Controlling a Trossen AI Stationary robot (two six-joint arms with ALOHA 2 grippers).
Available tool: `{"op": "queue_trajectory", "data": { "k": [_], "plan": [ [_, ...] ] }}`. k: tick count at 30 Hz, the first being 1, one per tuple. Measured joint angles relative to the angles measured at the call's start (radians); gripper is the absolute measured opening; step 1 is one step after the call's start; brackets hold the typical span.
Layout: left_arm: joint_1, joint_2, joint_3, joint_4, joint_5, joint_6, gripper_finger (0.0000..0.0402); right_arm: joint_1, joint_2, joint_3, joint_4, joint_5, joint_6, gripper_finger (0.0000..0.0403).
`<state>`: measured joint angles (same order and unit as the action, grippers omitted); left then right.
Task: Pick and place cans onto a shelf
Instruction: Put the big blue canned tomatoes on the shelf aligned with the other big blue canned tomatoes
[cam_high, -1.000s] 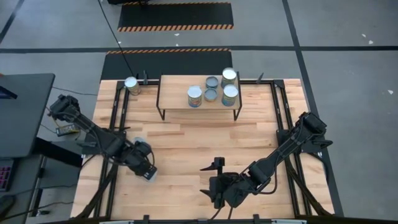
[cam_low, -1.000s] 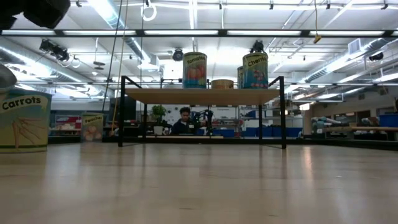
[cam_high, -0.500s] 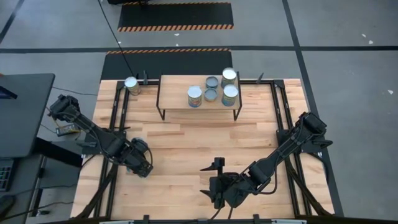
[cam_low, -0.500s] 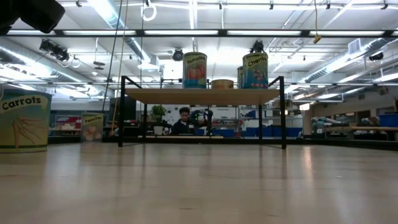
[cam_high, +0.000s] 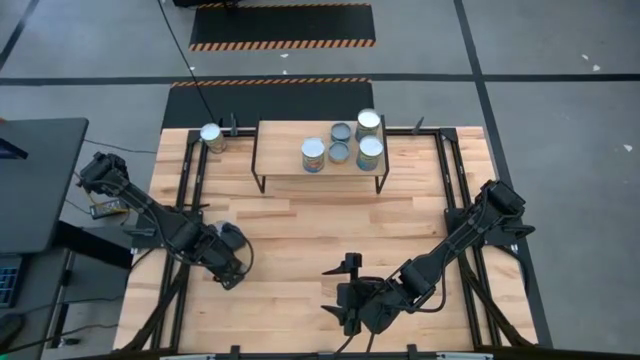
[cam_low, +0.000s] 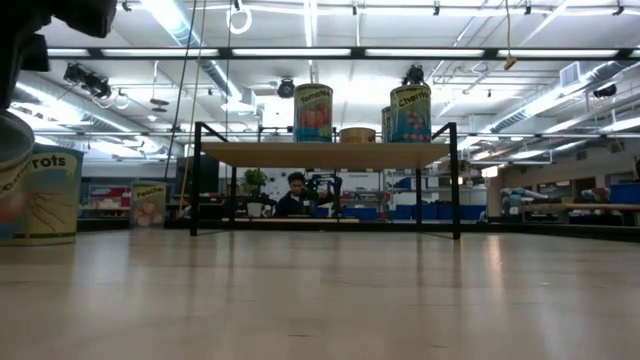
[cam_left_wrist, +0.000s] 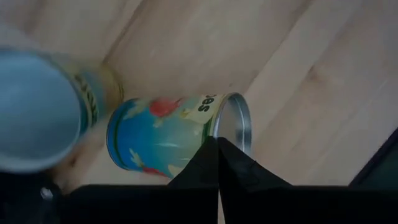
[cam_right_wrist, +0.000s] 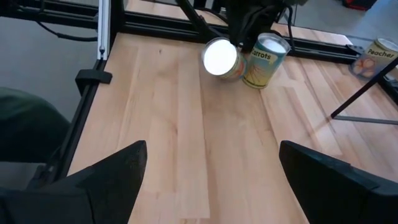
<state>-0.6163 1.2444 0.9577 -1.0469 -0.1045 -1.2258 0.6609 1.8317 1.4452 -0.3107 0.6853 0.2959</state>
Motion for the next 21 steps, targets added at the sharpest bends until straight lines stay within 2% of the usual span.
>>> {"op": "queue_trajectory", "data": {
  "k": [5, 12, 18, 21],
  "plan": [
    [0.009, 0.037, 0.0, 0.024, -0.027, 0.122, 0.0, 0.0, 0.0, 0.0, 0.001, 0.0, 0.024, 0.0375],
    [0.008, 0.158, 0.001, 0.163, -0.03, 0.298, 0.0, 0.0, 0.0, 0.0, 0.012, 0.0, 0.027, 0.0375],
    [0.008, 0.189, 0.001, 0.188, 0.022, 0.573, 0.0001, 0.0, 0.0, 0.0, 0.016, -0.004, 0.027, 0.0375],
    [0.008, 0.184, 0.001, 0.182, 0.073, 0.749, 0.002, 0.0, 0.0, 0.0, 0.02, -0.005, 0.028, 0.0375]
  ]
}}
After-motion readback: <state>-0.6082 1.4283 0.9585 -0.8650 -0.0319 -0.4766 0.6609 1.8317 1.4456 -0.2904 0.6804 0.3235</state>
